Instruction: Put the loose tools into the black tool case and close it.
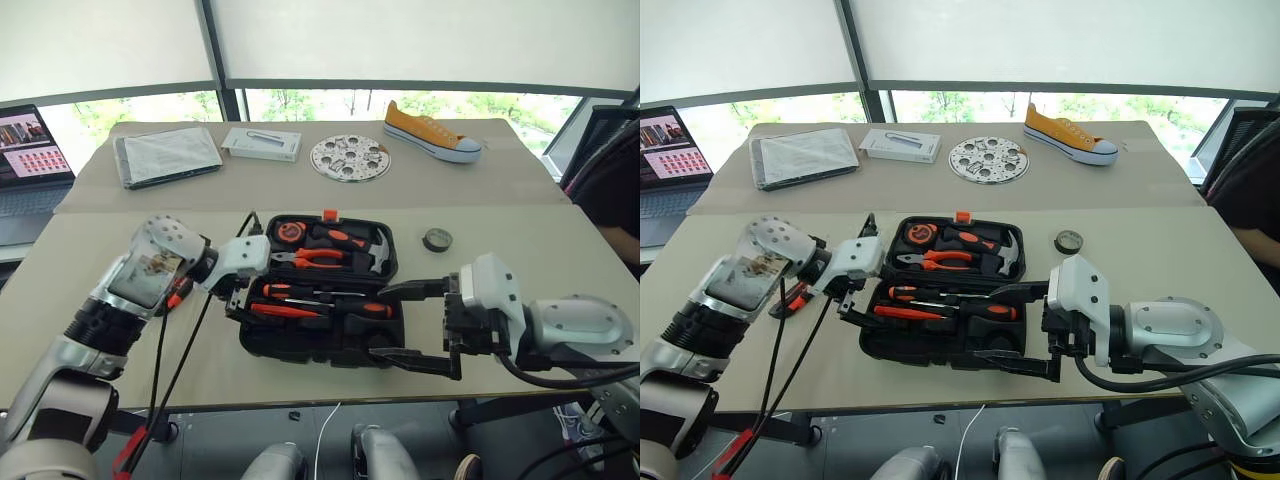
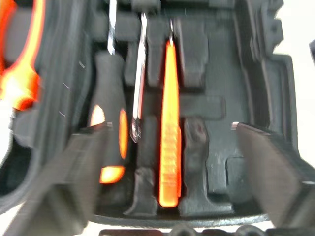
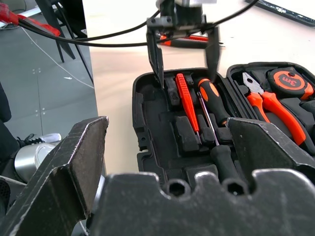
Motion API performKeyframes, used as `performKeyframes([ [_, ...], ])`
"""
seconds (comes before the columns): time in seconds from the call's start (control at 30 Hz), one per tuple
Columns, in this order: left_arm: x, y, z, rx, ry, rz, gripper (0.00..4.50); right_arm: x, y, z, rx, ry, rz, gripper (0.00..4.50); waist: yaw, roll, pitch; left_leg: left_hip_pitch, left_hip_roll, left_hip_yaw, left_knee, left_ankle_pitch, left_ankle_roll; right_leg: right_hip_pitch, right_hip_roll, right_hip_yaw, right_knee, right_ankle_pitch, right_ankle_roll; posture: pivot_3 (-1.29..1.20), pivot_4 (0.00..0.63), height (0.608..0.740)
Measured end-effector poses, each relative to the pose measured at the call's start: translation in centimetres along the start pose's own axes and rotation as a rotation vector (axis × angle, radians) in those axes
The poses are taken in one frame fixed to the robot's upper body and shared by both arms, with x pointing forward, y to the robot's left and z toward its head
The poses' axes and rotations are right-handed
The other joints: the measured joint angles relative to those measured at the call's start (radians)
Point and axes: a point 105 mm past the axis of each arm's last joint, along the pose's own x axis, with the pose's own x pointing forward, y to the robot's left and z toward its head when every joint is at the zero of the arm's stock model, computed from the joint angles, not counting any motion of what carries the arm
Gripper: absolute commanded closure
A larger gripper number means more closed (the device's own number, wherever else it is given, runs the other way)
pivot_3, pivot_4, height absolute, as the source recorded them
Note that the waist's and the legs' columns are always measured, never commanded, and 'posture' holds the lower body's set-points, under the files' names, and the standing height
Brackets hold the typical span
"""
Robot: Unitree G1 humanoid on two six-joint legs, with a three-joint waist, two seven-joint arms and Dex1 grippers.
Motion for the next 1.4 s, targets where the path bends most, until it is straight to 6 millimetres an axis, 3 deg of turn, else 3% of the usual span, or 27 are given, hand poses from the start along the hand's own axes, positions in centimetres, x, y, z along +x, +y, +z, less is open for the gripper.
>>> performKeyframes([
  [0.03,-0.2,0.1,0.1,-0.006,-0.012,0.01,0.03,0.0,0.0,0.0,0.0,0.0,0.0,0.0,0.0,0.0,0.0,0.0,0.0,0.0,0.0,0.0,0.0,0.0,0.0,0.0,0.0,0.0,0.0,0.0,0.15,0.737],
  [0.07,-0.4,0.2,0.3,-0.011,-0.029,0.021,0.59,0.0,0.0,0.0,0.0,-0.001,0.0,0.0,0.0,0.0,0.0,0.0,0.0,0.0,0.0,0.0,0.0,0.0,0.0,0.0,0.0,0.0,0.0,0.0,0.15,0.737],
  [0.1,-0.4,0.5,0.5,-0.023,-0.055,0.042,0.77,0.0,0.0,0.0,0.001,-0.002,-0.001,0.0,0.0,0.0,0.0,0.0,0.0,0.0,0.0,0.0,0.0,0.0,0.0,0.0,0.0,0.0,0.0,0.0,0.15,0.737],
  [0.23,0.5,1.9,0.6,-0.123,-0.156,0.125,2.3,0.1,0.0,0.0,0.005,-0.009,0.002,0.0,0.003,0.0,0.0,-0.001,0.0,-0.001,0.004,0.0,0.0,0.0,0.0,0.0,0.001,0.0,0.0,0.0,0.15,0.737],
  [0.4,1.6,1.8,-0.5,-0.184,-0.177,0.131,4.22,0.2,0.1,0.0,0.007,-0.007,0.003,0.0,0.001,0.0,0.0,-0.001,0.0,-0.001,0.005,0.0,0.0,0.0,0.0,0.0,0.001,0.0,0.0,0.0,0.15,0.737],
  [0.43,1.8,1.6,-0.7,-0.192,-0.177,0.128,4.42,0.2,0.1,0.0,0.008,-0.007,0.003,0.0,0.0,0.0,0.0,-0.001,0.0,-0.001,0.005,0.0,0.0,0.0,0.0,0.0,0.001,0.0,0.0,0.0,0.15,0.737],
  [0.67,2.9,0.3,-2.7,-0.25,-0.148,0.091,4.42,0.2,0.1,-0.1,0.015,0.0,0.003,0.0,0.002,0.0,0.0,-0.001,0.0,-0.001,0.005,-0.001,0.001,0.0,0.0,0.0,0.001,0.0,0.0,0.0,0.15,0.737],
  [1.13,3.2,-1.8,-2.8,-0.161,-0.144,0.06,4.42,0.2,0.0,-0.3,0.021,0.005,-0.002,0.0,0.0,0.0,0.0,0.0,0.0,-0.001,0.004,-0.001,0.001,0.001,0.0,0.0,0.001,0.0,0.0,0.0,0.15,0.737],
  [1.4,3.4,-1.6,-2.8,-0.085,-0.153,0.102,4.42,0.1,-0.3,-0.6,0.043,0.0,-0.011,0.0,0.002,0.0,0.0,0.0,0.0,-0.001,0.005,-0.001,0.001,0.001,0.0,0.0,0.001,0.0,0.0,0.0,0.15,0.737],
])
